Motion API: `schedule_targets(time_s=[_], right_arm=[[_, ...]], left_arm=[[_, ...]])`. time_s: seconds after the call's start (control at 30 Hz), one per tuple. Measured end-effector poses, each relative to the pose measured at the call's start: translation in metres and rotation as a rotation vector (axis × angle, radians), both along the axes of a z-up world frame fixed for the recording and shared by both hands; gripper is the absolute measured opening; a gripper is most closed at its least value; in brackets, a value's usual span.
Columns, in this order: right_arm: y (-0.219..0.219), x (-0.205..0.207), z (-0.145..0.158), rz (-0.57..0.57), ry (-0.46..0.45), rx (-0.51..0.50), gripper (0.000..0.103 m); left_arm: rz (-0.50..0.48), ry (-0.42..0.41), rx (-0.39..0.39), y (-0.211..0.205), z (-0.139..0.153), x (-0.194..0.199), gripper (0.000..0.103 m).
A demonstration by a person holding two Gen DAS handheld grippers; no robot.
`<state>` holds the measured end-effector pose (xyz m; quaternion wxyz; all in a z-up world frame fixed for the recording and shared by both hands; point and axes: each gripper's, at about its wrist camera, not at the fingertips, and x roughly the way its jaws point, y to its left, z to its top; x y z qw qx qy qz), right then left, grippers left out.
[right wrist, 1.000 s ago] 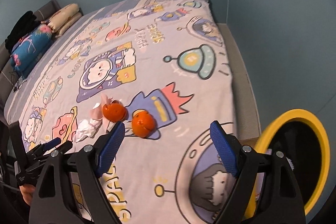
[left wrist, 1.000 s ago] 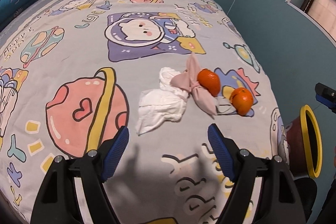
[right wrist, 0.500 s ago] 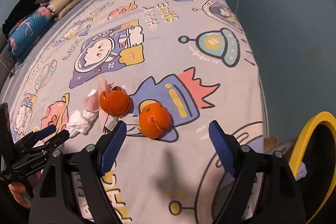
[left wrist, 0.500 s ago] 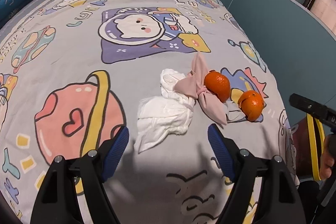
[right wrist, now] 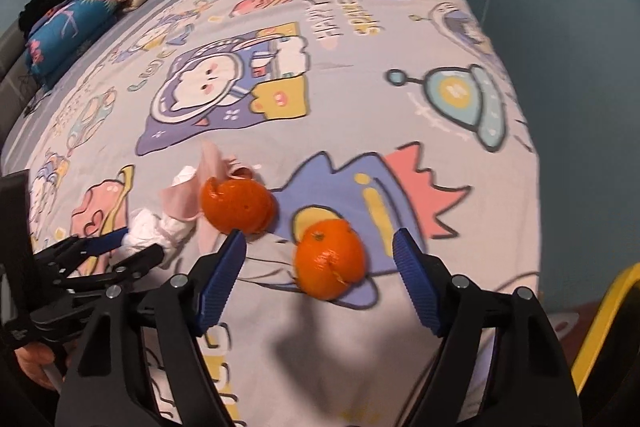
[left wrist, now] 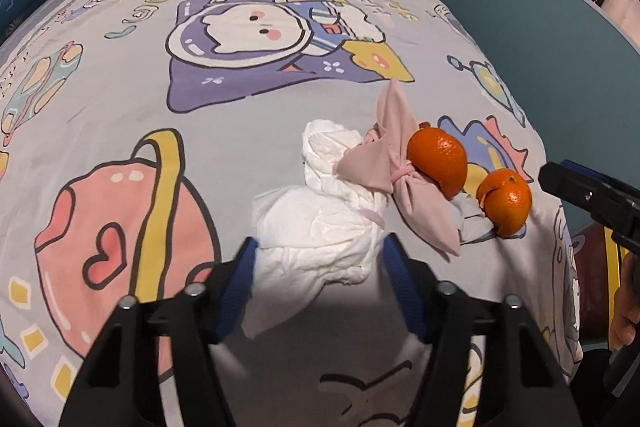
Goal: Collect trash
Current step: 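Grasp the white tissue with the left tool while the right tool grasps an orange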
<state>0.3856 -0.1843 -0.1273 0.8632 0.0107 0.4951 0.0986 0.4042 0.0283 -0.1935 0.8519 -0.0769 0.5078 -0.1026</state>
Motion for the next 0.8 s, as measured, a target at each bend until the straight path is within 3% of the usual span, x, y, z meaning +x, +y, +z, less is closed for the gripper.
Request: schedule_targets(time_s=[0.2, 0.43, 0.8], right_arm=[[0.021, 0.017, -0.011, 0.063, 0.060, 0.027, 0.062], [0.044, 0.028, -0.027, 0.124, 0.113, 0.004, 0.042], [0.062, 0.041, -0.030, 0.157, 0.130, 0.014, 0.039]], left_arm=[[-0.007, 0.001, -0.019, 0.003, -0.006, 0.001, 0.045], [-0.004, -0.005, -0.065, 0.010, -0.009, 0.000, 0.037], [0.005, -0.012, -0.134, 0.016, -0.009, -0.005, 0.029]])
